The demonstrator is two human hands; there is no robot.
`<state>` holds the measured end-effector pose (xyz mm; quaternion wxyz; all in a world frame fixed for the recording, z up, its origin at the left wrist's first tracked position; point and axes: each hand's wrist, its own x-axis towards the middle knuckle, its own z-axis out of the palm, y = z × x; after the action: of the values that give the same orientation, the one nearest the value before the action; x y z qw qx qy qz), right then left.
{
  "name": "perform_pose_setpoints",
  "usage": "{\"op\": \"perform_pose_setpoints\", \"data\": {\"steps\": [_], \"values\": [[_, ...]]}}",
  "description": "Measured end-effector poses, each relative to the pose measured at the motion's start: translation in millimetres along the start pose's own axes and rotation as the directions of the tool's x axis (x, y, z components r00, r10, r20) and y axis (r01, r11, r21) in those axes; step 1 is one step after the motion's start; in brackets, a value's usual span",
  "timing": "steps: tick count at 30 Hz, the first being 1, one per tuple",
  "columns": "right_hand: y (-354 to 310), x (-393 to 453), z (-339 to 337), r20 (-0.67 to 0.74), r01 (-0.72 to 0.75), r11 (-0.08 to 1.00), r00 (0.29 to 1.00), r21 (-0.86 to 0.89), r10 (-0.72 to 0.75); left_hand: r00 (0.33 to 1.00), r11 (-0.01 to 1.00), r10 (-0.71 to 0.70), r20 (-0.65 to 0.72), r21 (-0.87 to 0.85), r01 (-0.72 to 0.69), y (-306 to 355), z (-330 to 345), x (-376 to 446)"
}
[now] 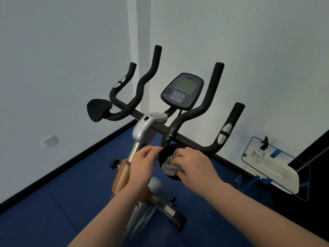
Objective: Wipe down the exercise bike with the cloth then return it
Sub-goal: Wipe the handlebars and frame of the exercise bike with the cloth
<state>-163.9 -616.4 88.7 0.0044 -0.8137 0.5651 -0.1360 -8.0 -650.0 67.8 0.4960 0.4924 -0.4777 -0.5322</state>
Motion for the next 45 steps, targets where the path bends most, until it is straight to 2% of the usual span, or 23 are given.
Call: {"op": "perform_pose_setpoints", "data": {"steps": [2, 3, 5, 6, 10, 11, 14, 15, 16, 19, 22, 26, 30, 33, 35, 37, 38, 39, 41, 43, 45], "values": [[7.3, 0.9, -11.1, 0.113, 0.023, 0.999, 0.993, 0.041, -0.027, 0.999, 0.999, 0.032, 0.021, 0.037, -0.033, -0.6, 1.1, -3.9], [9.2, 4.3, -17.2, 0.130, -0.026, 0.996, 0.991, 0.087, 0.015, 0.998, 0.997, 0.049, 0.028, 0.053, -0.051, -1.1, 1.2, -5.2], [10.2, 12.7, -21.5, 0.029, -0.117, 0.982, 0.993, 0.150, 0.114, 0.997, 0.996, 0.072, 0.027, 0.056, -0.074, -0.5, 1.1, -6.0], [7.8, 16.5, -20.6, -0.041, -0.129, 0.985, 0.990, 0.117, 0.135, 0.996, 0.995, 0.080, 0.027, 0.054, -0.081, 0.1, 1.4, -6.2], [-9.8, 9.0, -2.8, -0.148, -0.093, 0.995, 0.985, -0.034, 0.088, 0.997, 0.997, 0.073, 0.038, 0.035, -0.074, -1.4, 1.7, -4.6], [-10.7, 4.5, -1.3, -0.114, -0.050, 0.997, 0.993, -0.056, 0.043, 0.997, 0.997, 0.067, 0.042, 0.026, -0.068, -2.0, 1.5, -3.2], [-1.9, -2.2, -10.7, 0.152, 0.068, 0.996, 0.987, -0.063, -0.058, 0.997, 0.998, 0.059, 0.059, 0.006, -0.059, -5.7, -0.1, 0.6], [0.9, 0.0, -16.9, 0.209, 0.069, 0.997, 0.976, -0.046, -0.058, 0.996, 0.999, 0.055, 0.064, 0.000, -0.055, -7.6, -0.8, 2.1], [2.0, 3.7, -21.9, 0.208, 0.043, 0.999, 0.978, -0.032, -0.035, 0.996, 0.999, 0.050, 0.070, -0.010, -0.049, -9.4, -1.6, 3.6], [-2.8, 15.3, -24.0, -0.005, -0.111, 0.994, 0.994, -0.017, 0.111, 0.996, 0.997, 0.055, 0.070, -0.055, -0.051, -14.5, -0.5, 7.2], [-16.7, 8.4, -0.9, -0.069, -0.133, 0.987, 0.989, -0.087, 0.128, 0.998, 0.990, 0.057, 0.042, -0.130, -0.051, -20.3, 3.5, 12.1], [-9.4, -17.6, 9.3, -0.054, -0.031, 0.996, 0.998, -0.080, 0.027, 0.997, 0.983, 0.078, 0.028, -0.170, -0.072, -24.9, 9.6, 19.0], [0.8, -18.7, 3.2, -0.016, 0.054, 0.999, 0.998, 0.007, -0.054, 0.996, 0.980, 0.087, -0.003, -0.177, -0.086, -25.9, 17.6, 20.4], [3.6, -10.0, -2.4, 0.041, 0.165, 0.983, 0.986, -0.079, -0.162, 0.993, 0.978, 0.019, -0.117, -0.204, -0.043, -25.6, 23.4, 31.5], [9.7, 1.5, -11.9, 0.185, 0.318, 0.945, 0.936, -0.082, -0.299, 0.967, 0.979, -0.048, -0.251, -0.202, -0.004, -25.6, 28.6, 38.3], [22.9, 12.4, -28.3, 0.311, 0.427, 0.902, 0.850, 0.067, -0.426, 0.932, 0.982, -0.080, -0.352, -0.188, 0.013, -25.5, 36.2, 39.1], [31.5, 19.7, -39.2, 0.300, 0.430, 0.885, 0.833, 0.178, -0.465, 0.921, 0.986, -0.071, -0.382, -0.169, 0.006, -25.5, 39.9, 38.4], [41.4, 28.6, -50.4, 0.227, 0.420, 0.869, 0.848, 0.263, -0.479, 0.914, 0.989, -0.055, -0.402, -0.151, -0.007, -25.1, 43.8, 37.1], [64.0, 54.4, -68.1, -0.006, 0.427, 0.840, 0.892, 0.335, -0.451, 0.898, 0.993, -0.013, -0.439, -0.113, -0.041, -24.4, 54.1, 34.5], [80.1, 86.6, -69.5, -0.157, 0.455, 0.835, 0.891, 0.311, -0.427, 0.848, 0.997, 0.036, -0.529, -0.041, -0.068, -27.2, 63.7, 32.9], [84.3, 114.0, -55.7, -0.134, 0.492, 0.842, 0.870, 0.219, -0.474, 0.790, 0.997, 0.074, -0.609, 0.049, -0.055, -30.2, 70.2, 29.7]]}}
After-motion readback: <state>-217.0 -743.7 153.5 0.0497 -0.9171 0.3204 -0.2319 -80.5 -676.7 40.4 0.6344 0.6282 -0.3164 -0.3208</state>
